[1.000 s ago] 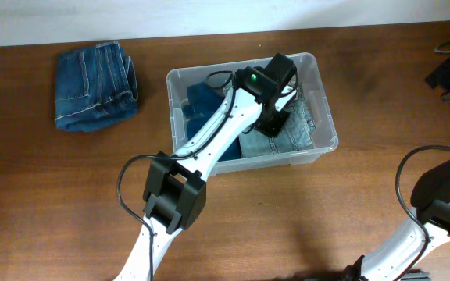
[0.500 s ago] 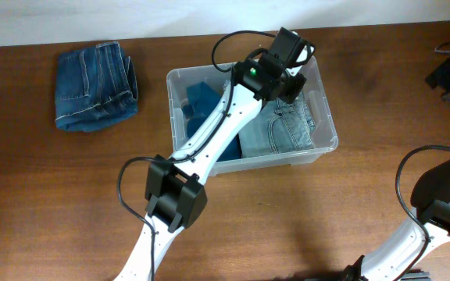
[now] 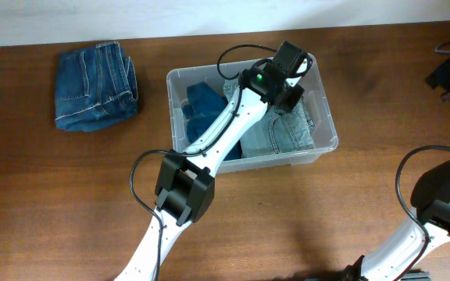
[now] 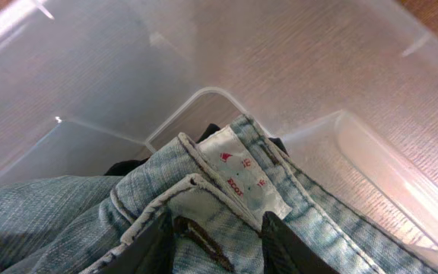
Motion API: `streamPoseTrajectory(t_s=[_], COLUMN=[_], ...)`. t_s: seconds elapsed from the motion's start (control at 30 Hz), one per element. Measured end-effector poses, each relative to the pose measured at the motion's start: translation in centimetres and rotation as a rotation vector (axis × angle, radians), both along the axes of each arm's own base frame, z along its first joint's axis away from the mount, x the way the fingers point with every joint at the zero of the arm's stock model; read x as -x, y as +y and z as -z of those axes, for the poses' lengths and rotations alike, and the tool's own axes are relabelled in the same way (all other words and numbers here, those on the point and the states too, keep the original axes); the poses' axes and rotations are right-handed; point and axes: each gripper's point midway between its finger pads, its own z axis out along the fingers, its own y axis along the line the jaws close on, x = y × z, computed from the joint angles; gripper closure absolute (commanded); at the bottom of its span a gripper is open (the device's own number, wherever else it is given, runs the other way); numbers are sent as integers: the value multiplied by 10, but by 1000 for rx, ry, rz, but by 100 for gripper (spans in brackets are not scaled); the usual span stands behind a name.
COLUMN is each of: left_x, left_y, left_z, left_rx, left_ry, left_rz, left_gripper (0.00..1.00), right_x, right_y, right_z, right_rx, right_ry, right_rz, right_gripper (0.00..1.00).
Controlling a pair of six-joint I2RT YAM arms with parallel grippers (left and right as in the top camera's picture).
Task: Pack container
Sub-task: 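Open the left gripper and move it to the dark blue jeans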
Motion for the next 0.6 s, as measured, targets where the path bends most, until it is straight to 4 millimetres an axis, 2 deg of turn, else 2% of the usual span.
streamPoseTrajectory(t_s=[0.17, 0.2, 0.3, 0.37, 0.4, 0.43, 0.5, 0.53, 0.6], left_x=[9, 11, 15, 13, 11, 7, 1, -2, -8], left_y=[9, 13, 32, 50, 63, 87, 126, 159, 207], left_z=[-13, -18, -50, -82, -106, -145, -193, -223, -254], left_rx=[-32, -42, -69, -79, -76, -69, -64, -67, -68], left_ry=[25, 29, 3, -45, -84, -149, -238, -292, -349], left_rz=[-6, -9, -42, -75, -107, -163, -252, -326, -429], left_gripper=[55, 49, 16, 13, 1, 1, 1, 1, 1], right_x=[0, 0, 0, 0, 0, 0, 0, 0, 0], right_y=[0, 0, 0, 0, 0, 0, 0, 0, 0], right_z=[0, 0, 0, 0, 0, 0, 0, 0, 0], right_rx=[0, 0, 0, 0, 0, 0, 1, 0, 0], right_ry=[0, 0, -1, -1, 0, -1, 0, 0, -1], right_rz=[0, 0, 0, 0, 1, 1, 0, 1, 1], right_gripper=[2, 2, 1, 2, 2, 1, 2, 2, 1])
